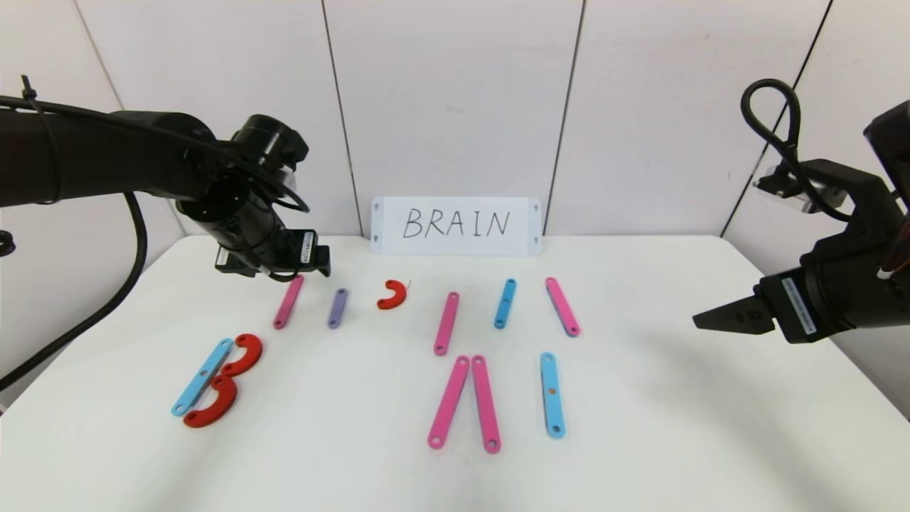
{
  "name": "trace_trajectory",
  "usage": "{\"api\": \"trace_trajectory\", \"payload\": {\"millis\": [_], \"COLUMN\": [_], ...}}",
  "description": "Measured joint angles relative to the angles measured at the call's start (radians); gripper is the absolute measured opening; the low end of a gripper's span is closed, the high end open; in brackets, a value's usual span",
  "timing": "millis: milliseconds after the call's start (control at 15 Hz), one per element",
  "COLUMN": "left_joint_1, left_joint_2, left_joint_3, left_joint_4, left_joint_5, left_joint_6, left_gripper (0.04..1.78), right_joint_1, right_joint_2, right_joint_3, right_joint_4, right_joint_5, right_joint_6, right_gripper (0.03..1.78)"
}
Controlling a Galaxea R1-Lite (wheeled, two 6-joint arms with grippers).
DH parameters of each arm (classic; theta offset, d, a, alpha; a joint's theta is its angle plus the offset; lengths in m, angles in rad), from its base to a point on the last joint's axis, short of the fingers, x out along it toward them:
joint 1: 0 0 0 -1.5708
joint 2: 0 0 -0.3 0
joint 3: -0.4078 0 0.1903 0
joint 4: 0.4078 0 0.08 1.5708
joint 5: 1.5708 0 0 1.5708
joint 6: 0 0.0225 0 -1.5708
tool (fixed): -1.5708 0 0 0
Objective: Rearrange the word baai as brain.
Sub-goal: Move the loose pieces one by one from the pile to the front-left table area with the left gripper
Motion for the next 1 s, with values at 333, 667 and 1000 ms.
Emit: {"api": "trace_trajectory", "payload": {"millis": [333, 667, 1000], "left_joint_1": [0.053, 0.091, 0.096], "left_joint_2": [-0.02, -0.007, 0.037], "left_joint_3": [0.04, 0.059, 0.059], "left_joint_4": [-0.003, -0.047, -0.091], "left_joint_5": [-0.065, -0.076, -0.107], "left_joint_6": [-0.025, -0.027, -0.027], "left_gripper": [1.75, 1.75, 1.75], "right_joint_1": [0.01, 0.01, 0.009], "right_joint_2": [0.0, 0.001, 0.001], "right_joint_3": [0.01, 0.012, 0.012], "right_joint_4": [-0.01, -0.01, -0.01], "right_joint_5": [0.0, -0.001, -0.001], "right_joint_6": [-0.004, -0.006, -0.006], "right_gripper": [1.74, 1.74, 1.74]}}
